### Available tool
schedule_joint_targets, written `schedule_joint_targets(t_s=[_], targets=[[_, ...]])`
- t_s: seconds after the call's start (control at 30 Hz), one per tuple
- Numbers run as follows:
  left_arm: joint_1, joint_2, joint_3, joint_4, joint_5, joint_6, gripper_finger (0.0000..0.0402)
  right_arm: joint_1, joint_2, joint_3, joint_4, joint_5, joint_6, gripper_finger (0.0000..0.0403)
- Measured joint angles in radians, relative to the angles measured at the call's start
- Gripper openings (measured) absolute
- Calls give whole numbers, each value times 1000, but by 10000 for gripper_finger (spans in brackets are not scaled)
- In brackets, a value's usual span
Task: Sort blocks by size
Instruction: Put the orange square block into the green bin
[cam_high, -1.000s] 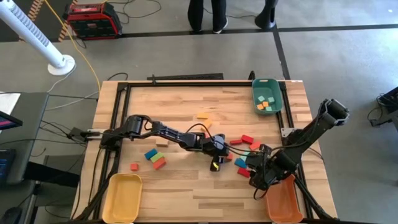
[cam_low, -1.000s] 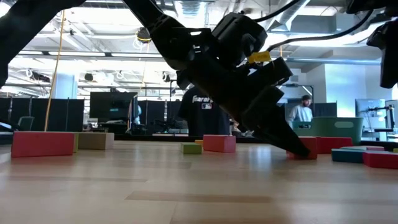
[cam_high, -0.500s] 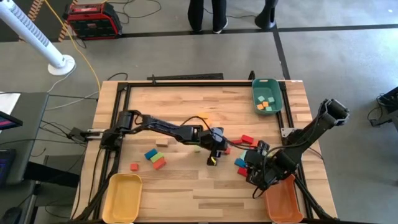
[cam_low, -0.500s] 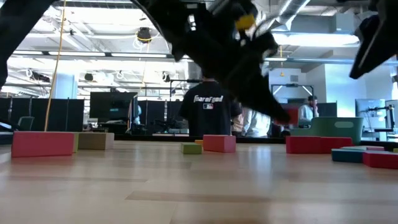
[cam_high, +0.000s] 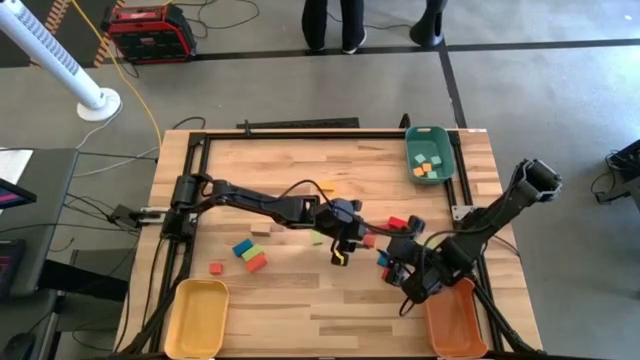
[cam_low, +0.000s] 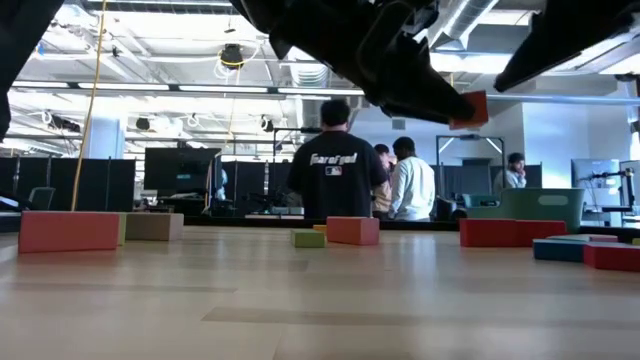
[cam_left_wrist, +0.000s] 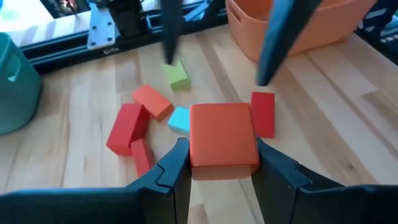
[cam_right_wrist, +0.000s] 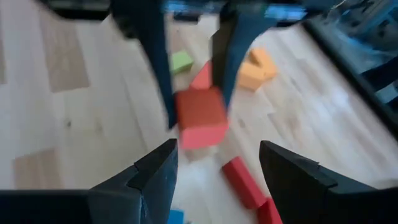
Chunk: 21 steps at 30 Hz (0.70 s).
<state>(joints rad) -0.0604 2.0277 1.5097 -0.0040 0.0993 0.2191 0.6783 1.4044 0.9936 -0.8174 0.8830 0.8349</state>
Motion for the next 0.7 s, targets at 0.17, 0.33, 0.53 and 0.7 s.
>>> schedule_joint_targets(t_s=[0.17,0.33,0.53,0.7], targets=[[-3,0,0,7,0,3,126,-21,0,0,39,13,-52,254],[-5,0,0,21,0,6,126,-30,3,0,111,6,-127,254],[-6,0,0,21,0,7,126,-42,4,0,124,-30,-136,254],[-10,0,0,25,14,7,126,-53,8,0,131,-51,-137,254]])
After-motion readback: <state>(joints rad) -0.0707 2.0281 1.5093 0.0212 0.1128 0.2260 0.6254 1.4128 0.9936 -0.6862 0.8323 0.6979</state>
